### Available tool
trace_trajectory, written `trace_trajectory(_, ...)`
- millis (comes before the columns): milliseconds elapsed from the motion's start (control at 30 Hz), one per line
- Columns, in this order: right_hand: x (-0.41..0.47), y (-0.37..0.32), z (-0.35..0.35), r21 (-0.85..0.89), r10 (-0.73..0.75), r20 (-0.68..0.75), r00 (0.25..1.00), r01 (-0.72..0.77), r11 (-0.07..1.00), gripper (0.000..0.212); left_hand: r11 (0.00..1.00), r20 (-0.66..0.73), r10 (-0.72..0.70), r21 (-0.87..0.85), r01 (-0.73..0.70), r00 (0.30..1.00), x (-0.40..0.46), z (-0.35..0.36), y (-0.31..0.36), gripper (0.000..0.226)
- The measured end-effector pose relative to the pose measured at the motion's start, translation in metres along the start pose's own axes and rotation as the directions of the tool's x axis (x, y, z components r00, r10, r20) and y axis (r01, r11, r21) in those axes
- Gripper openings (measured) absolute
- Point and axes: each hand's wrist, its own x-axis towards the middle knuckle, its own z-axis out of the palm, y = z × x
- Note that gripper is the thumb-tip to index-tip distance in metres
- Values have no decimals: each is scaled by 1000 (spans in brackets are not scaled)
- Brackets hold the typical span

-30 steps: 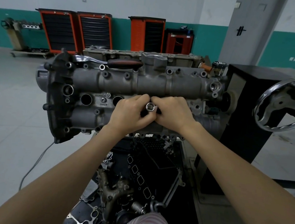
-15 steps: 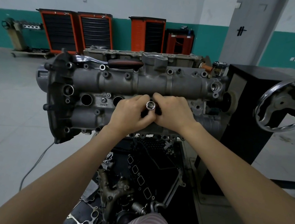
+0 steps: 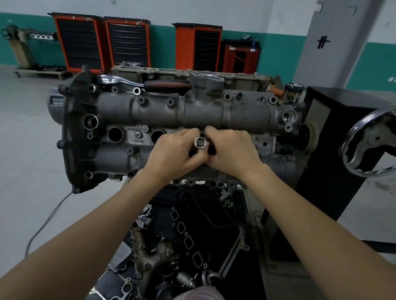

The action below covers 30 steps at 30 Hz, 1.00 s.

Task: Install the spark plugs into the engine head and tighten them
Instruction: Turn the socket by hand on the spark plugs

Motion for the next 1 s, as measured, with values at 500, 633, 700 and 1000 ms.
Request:
trace_trajectory(500,0,1,0,26,23,12,1000,-23,999,18,998,-3,15,56,-15,1000,0,3,-4,39)
trace_trajectory(633,1,0,1,-9,9,18,1000,-9,1000,20,1000,22,-12,6,12,1000,1,0,-1,34)
trace_trajectory(700,1,2,2,-13,-1,25,1000,1,1000,21,1000,32,-13,-3,13,999,2,-1,0,32)
trace_trajectory(1000,0,6,3,-28,-30,41,999,31,999,20,998,22,-53,33,52,998,2,2,-2,43)
